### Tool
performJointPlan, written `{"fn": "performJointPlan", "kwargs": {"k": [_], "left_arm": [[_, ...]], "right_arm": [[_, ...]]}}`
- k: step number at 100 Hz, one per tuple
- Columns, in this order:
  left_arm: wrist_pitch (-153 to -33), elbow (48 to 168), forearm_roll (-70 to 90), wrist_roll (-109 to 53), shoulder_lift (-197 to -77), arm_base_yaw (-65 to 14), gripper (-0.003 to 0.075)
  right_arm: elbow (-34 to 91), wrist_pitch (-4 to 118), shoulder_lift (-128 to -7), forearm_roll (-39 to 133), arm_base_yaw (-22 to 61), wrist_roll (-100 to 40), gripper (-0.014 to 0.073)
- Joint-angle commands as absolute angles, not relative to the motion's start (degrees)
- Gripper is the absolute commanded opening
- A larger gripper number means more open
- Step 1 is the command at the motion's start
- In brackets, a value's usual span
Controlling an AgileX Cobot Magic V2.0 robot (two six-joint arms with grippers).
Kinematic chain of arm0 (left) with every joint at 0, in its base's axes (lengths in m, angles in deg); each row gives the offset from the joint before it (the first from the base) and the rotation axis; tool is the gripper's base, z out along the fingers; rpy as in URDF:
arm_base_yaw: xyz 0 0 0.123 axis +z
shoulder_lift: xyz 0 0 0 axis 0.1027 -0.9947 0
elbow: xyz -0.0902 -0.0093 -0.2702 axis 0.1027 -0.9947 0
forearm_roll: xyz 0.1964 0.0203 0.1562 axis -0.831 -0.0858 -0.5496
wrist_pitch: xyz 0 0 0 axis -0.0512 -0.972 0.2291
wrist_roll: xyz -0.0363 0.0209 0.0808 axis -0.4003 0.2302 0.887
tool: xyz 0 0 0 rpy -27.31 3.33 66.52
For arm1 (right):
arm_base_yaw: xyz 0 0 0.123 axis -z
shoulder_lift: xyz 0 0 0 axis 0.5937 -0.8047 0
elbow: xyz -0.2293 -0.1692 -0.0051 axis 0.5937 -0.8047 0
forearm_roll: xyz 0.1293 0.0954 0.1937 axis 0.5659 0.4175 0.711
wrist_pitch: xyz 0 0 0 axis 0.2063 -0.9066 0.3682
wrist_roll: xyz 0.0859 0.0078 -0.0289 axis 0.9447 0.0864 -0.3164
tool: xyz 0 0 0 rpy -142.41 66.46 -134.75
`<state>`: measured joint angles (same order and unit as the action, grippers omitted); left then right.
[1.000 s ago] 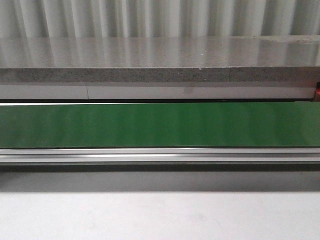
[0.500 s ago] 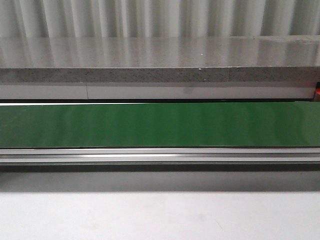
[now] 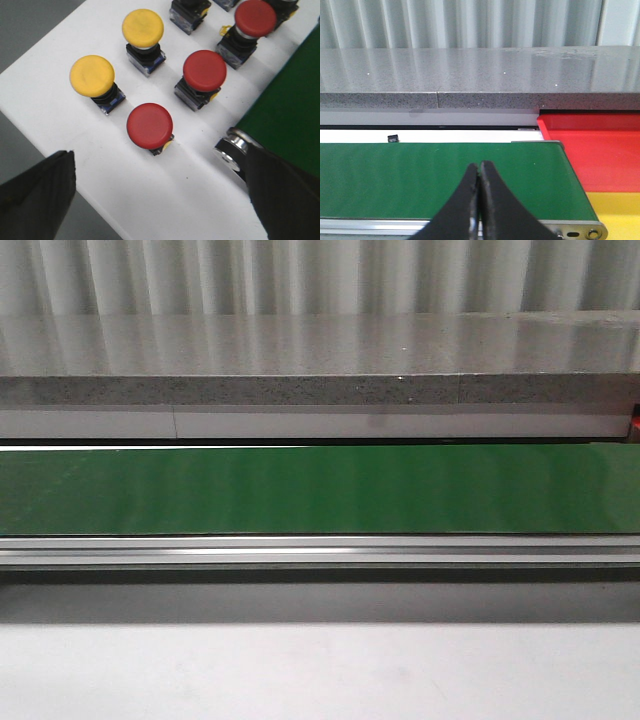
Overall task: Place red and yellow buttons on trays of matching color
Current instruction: 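Grasp the red button with the left gripper and lift it over the belt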
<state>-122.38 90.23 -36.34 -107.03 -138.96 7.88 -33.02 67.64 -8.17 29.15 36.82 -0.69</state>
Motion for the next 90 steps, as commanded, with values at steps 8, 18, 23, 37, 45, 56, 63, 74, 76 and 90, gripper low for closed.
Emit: {"fn": "performJointPlan", "kwargs": {"k": [8,18,23,37,45,56,63,74,76,90], "left_arm": [[-116.6,91.9,-35.4,-107.2,-142.5,10.6,0.0659],[-114.9,91.9,-35.1,-107.2,-145.4,12.0,0.0659],[-114.3,91.9,-35.1,-107.2,-146.8,12.4,0.0659],[-113.3,91.9,-35.1,-107.2,-150.2,13.6,0.0659],[-112.2,91.9,-35.1,-107.2,-151.7,14.4,0.0659],[-111.1,91.9,-35.1,-107.2,-153.7,15.2,0.0659],[-110.6,91.9,-35.1,-107.2,-154.7,15.7,0.0659],[-109.7,91.9,-35.1,-107.2,-156.4,16.0,0.0659],[-109.4,91.9,-35.1,-107.2,-156.8,16.0,0.0659],[-108.4,91.9,-35.1,-107.2,-159.1,16.0,0.0659]], "right_arm": [[-33.2,72.2,-7.4,28.5,36.8,-0.8,-0.0066],[-33.2,72.2,-7.4,28.5,36.8,-0.8,-0.0066],[-33.2,72.2,-7.4,28.5,36.8,-0.8,-0.0066],[-33.2,72.2,-7.4,28.5,36.8,-0.8,-0.0066],[-33.2,72.2,-7.4,28.5,36.8,-0.8,-0.0066],[-33.2,72.2,-7.4,28.5,36.8,-0.8,-0.0066],[-33.2,72.2,-7.4,28.5,36.8,-0.8,-0.0066],[-33.2,72.2,-7.4,28.5,36.8,-0.8,-0.0066],[-33.2,72.2,-7.4,28.5,36.8,-0.8,-0.0066],[-33.2,72.2,-7.4,28.5,36.8,-0.8,-0.0066]]}}
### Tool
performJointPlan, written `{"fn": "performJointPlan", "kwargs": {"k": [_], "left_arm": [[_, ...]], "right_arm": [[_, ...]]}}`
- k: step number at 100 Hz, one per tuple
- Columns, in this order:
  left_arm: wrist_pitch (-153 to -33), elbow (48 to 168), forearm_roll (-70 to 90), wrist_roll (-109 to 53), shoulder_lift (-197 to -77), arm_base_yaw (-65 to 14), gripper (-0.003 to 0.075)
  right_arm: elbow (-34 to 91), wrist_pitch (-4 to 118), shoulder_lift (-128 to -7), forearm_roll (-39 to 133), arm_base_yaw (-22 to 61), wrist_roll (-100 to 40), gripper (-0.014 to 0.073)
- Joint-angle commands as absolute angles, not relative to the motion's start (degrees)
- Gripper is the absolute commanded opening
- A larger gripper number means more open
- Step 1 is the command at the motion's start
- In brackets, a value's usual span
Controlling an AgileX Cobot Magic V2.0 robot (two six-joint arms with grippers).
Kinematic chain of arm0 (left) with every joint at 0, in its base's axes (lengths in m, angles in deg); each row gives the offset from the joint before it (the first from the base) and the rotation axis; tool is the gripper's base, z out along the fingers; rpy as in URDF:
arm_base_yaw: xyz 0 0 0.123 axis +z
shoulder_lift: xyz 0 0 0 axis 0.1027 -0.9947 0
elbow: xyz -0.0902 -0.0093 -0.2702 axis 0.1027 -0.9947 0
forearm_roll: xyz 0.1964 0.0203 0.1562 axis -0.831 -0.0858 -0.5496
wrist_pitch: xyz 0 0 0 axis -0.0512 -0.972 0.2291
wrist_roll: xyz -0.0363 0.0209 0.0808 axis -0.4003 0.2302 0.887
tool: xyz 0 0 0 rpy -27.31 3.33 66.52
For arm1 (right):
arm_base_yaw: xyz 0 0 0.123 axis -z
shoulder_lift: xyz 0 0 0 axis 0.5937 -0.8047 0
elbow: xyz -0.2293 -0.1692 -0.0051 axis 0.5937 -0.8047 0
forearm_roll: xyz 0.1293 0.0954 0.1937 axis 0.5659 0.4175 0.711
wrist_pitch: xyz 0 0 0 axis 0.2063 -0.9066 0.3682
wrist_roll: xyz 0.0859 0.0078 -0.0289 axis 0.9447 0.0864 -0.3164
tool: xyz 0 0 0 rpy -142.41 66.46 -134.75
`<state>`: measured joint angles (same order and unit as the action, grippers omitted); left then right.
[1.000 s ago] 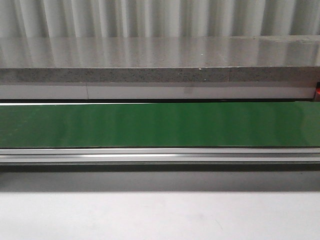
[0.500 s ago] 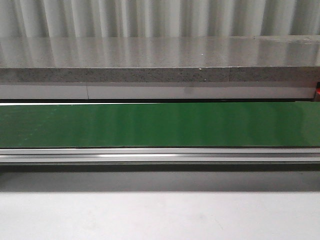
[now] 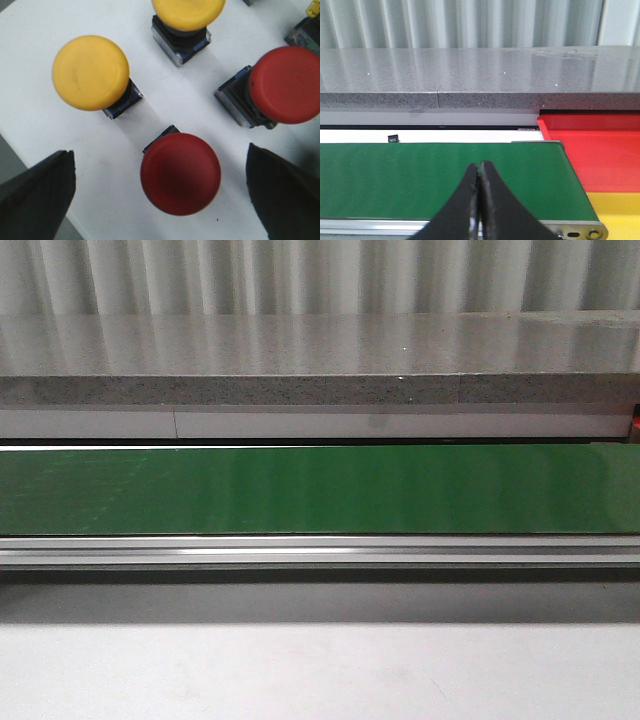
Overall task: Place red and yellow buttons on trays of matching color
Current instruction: 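Grasp the red button with the left gripper and lift it over the belt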
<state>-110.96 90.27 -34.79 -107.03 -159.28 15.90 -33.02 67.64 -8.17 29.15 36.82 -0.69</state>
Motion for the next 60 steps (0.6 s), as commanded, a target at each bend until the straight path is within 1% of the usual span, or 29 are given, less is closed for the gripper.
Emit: {"fn": "performJointPlan", "kwargs": {"k": [1,14,19,26,33,38,40,45,47,52,54,55,57,60], "left_arm": [[-108.4,91.9,-35.1,-107.2,-159.3,16.0,0.0659],[-108.0,91.9,-35.0,-107.2,-161.0,16.0,0.0647],[-108.0,91.9,-34.9,-107.2,-161.3,16.0,0.0619],[-108.0,91.9,-34.9,-107.2,-161.4,16.0,0.0547],[-108.1,91.9,-34.9,-107.2,-161.4,16.0,0.0439],[-108.2,91.9,-35.0,-107.2,-161.4,16.0,0.0334],[-108.3,91.9,-35.1,-107.2,-161.4,16.0,0.0307],[-108.5,91.9,-35.1,-106.9,-161.2,16.0,0.0193],[-108.6,91.9,-35.1,-106.8,-161.2,16.0,0.0165],[-109.3,91.9,-35.1,-106.8,-160.9,15.9,0.0055],[-109.6,91.9,-35.1,-106.7,-160.5,15.9,0.0029],[-109.7,91.9,-35.1,-106.7,-160.4,15.9,0.0003],[-110.0,91.9,-35.1,-106.7,-160.0,15.9,-0.0019],[-110.5,91.9,-35.1,-106.5,-159.4,15.9,-0.0017]], "right_arm": [[-33.2,72.2,-7.4,28.5,36.8,-0.8,-0.0066],[-33.2,72.2,-7.4,28.5,36.8,-0.8,-0.0066],[-33.2,72.2,-7.4,28.5,36.8,-0.8,-0.0066],[-33.2,72.2,-7.4,28.5,36.8,-0.8,-0.0066],[-33.2,72.2,-7.4,28.5,36.8,-0.8,-0.0066],[-33.2,72.2,-7.4,28.5,36.8,-0.8,-0.0066],[-33.2,72.2,-7.4,28.5,36.8,-0.8,-0.0066],[-33.2,72.2,-7.4,28.5,36.8,-0.8,-0.0066],[-33.2,72.2,-7.4,28.5,36.8,-0.8,-0.0066],[-33.2,72.2,-7.4,28.5,36.8,-0.8,-0.0066],[-33.2,72.2,-7.4,28.5,36.8,-0.8,-0.0066],[-33.2,72.2,-7.4,28.5,36.8,-0.8,-0.0066],[-33.2,72.2,-7.4,28.5,36.8,-0.8,-0.0066],[-33.2,72.2,-7.4,28.5,36.8,-0.8,-0.0066]]}}
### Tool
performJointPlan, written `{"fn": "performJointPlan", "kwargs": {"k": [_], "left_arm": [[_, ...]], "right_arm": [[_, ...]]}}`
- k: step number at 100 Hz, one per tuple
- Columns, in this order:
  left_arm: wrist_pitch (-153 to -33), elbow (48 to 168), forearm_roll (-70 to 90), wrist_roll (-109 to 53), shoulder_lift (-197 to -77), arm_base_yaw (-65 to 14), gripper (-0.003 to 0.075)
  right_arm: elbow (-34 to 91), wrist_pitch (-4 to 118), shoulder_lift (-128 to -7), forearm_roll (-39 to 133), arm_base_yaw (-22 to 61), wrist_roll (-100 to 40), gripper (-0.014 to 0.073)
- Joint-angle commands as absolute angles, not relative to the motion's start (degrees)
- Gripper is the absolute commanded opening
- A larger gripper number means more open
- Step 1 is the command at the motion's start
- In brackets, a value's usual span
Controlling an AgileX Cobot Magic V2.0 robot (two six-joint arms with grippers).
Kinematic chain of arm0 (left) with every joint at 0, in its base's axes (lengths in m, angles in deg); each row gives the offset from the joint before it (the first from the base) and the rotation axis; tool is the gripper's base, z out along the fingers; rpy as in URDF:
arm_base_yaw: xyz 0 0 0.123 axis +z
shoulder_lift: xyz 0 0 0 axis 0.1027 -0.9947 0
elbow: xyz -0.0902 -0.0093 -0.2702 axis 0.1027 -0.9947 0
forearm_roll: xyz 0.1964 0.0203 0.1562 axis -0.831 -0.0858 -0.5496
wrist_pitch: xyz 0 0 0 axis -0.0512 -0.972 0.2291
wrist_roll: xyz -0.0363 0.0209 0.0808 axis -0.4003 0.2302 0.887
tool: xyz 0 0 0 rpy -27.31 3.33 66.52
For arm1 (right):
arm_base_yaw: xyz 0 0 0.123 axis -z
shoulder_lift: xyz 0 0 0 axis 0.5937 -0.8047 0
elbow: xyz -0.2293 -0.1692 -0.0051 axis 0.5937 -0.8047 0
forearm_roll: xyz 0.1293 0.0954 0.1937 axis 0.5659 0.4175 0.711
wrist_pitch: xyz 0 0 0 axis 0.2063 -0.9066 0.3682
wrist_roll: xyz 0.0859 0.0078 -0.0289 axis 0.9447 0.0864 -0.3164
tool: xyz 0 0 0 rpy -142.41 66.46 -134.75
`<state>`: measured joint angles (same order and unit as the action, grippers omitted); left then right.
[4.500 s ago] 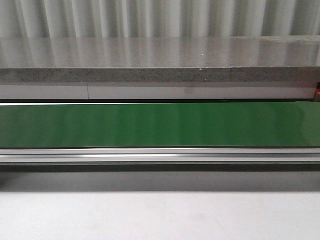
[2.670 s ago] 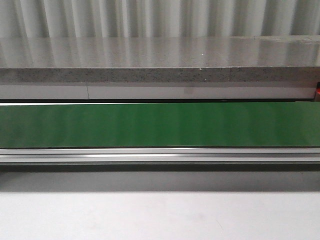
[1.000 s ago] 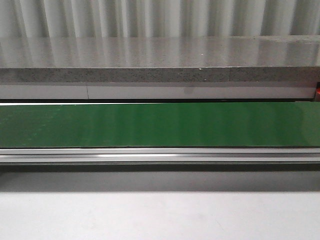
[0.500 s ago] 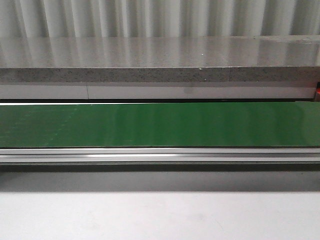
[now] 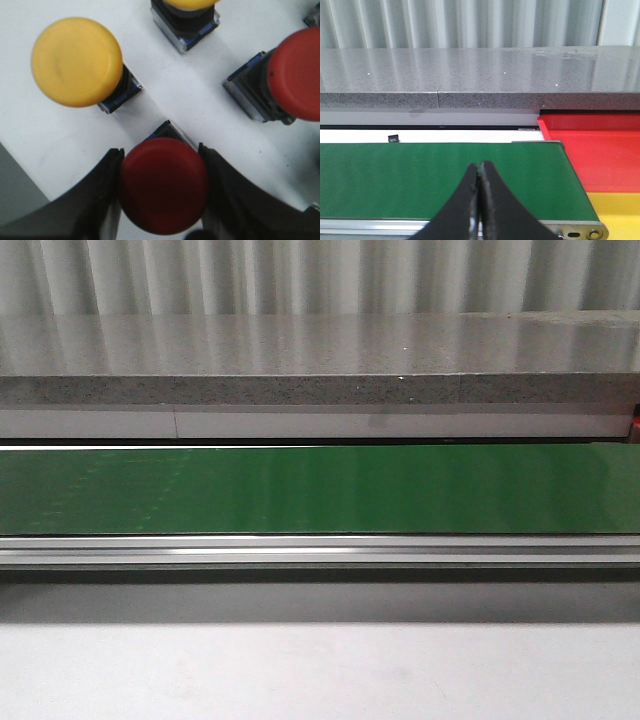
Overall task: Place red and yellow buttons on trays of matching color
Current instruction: 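Grasp the red button with the left gripper and lift it over the belt, then lower the red button onto the belt, open the left gripper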
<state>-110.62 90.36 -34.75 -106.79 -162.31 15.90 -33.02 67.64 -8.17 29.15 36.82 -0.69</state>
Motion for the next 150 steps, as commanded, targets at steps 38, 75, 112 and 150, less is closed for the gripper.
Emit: {"fn": "performJointPlan", "kwargs": {"k": [38,75,112,150], "left_arm": [[-116.3,92.9,-28.9,-94.7,-142.6,13.4,-0.0020],[-123.5,106.4,-26.0,-86.0,-144.7,2.7,-0.0020],[-124.1,114.4,-26.0,-85.9,-158.2,-4.9,-0.0020],[-123.8,115.4,-26.1,-85.9,-165.0,-6.1,-0.0002]], "right_arm": [[-33.2,72.2,-7.4,28.5,36.8,-0.8,-0.0066],[-33.2,72.2,-7.4,28.5,36.8,-0.8,-0.0066],[-33.2,72.2,-7.4,28.5,36.8,-0.8,-0.0066],[-33.2,72.2,-7.4,28.5,36.8,-0.8,-0.0066]]}}
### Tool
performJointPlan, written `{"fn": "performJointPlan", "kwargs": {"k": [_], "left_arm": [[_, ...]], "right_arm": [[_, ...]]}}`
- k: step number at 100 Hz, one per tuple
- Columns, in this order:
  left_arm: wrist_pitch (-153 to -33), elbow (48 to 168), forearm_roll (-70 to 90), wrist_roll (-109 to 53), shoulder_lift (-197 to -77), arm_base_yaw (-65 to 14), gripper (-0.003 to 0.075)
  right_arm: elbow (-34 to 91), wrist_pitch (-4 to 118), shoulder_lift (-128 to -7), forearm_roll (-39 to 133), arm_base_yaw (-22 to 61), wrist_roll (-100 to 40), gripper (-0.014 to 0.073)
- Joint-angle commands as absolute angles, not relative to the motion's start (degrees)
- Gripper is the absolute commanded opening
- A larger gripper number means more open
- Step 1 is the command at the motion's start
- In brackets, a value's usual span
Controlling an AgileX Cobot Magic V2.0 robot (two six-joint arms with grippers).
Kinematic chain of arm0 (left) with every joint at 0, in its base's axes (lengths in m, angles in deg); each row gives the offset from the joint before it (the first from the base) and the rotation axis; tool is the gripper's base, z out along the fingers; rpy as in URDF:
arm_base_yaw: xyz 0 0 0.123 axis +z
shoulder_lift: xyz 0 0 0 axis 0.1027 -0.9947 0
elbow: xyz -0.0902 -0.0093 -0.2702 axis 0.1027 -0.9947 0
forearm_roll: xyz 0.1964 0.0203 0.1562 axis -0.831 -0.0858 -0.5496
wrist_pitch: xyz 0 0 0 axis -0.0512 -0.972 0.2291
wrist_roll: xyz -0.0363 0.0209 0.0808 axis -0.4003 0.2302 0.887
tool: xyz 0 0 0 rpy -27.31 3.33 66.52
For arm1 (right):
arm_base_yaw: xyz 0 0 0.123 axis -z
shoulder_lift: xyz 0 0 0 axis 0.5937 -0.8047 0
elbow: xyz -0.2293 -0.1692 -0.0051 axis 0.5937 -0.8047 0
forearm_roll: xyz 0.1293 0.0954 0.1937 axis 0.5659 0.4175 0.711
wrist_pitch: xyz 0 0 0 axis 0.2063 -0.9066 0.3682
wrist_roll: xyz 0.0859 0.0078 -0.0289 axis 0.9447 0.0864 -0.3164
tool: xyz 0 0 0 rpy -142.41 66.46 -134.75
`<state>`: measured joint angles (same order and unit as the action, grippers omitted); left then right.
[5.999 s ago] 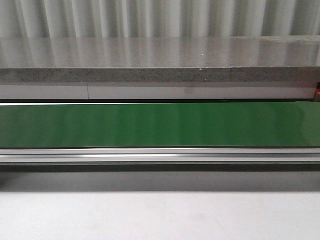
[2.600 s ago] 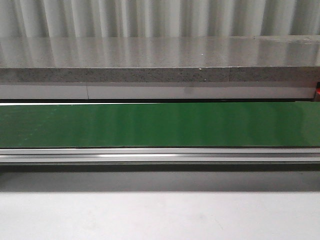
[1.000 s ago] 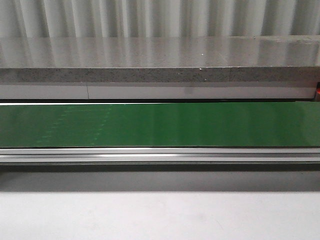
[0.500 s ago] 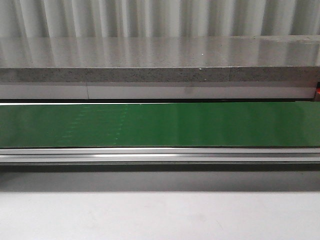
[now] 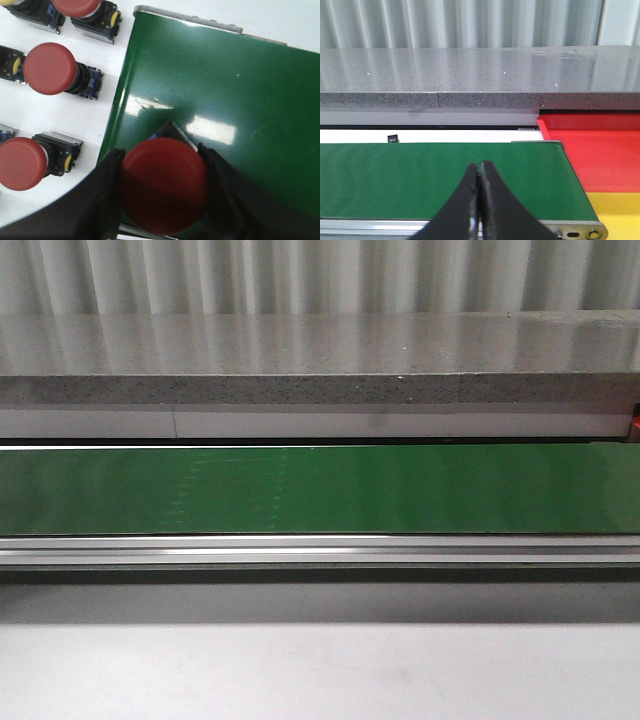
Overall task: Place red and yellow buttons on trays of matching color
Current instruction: 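Lower the red button onto the belt, open the left gripper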
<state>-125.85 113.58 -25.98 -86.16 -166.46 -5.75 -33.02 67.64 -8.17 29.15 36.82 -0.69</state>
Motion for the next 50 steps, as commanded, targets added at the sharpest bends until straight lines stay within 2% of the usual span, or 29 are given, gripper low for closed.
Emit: {"fn": "performJointPlan", "kwargs": {"k": [1,5,12,19,24,31,38,50], "left_arm": [[-123.8,115.4,-26.1,-85.9,-165.0,-6.1,0.0007],[-123.8,115.4,-26.1,-85.9,-165.0,-6.1,0.0043],[-123.8,115.4,-26.1,-85.6,-165.0,-6.1,0.0161],[-123.9,115.4,-24.4,-83.4,-165.0,-6.1,0.0329],[-123.9,115.4,-22.8,-81.7,-165.0,-6.1,0.0477],[-123.9,115.4,-20.8,-80.3,-165.0,-6.1,0.0609],[-123.9,115.5,-19.5,-79.2,-165.0,-6.1,0.0652],[-125.5,116.9,-18.4,-77.0,-164.8,-7.2,0.0649]], "right_arm": [[-33.2,72.2,-7.4,28.5,36.8,-0.8,-0.0066],[-33.2,72.2,-7.4,28.5,36.8,-0.8,-0.0066],[-33.2,72.2,-7.4,28.5,36.8,-0.8,-0.0066],[-33.2,72.2,-7.4,28.5,36.8,-0.8,-0.0066],[-33.2,72.2,-7.4,28.5,36.8,-0.8,-0.0066],[-33.2,72.2,-7.4,28.5,36.8,-0.8,-0.0066],[-33.2,72.2,-7.4,28.5,36.8,-0.8,-0.0066],[-33.2,72.2,-7.4,28.5,36.8,-0.8,-0.0066]]}}
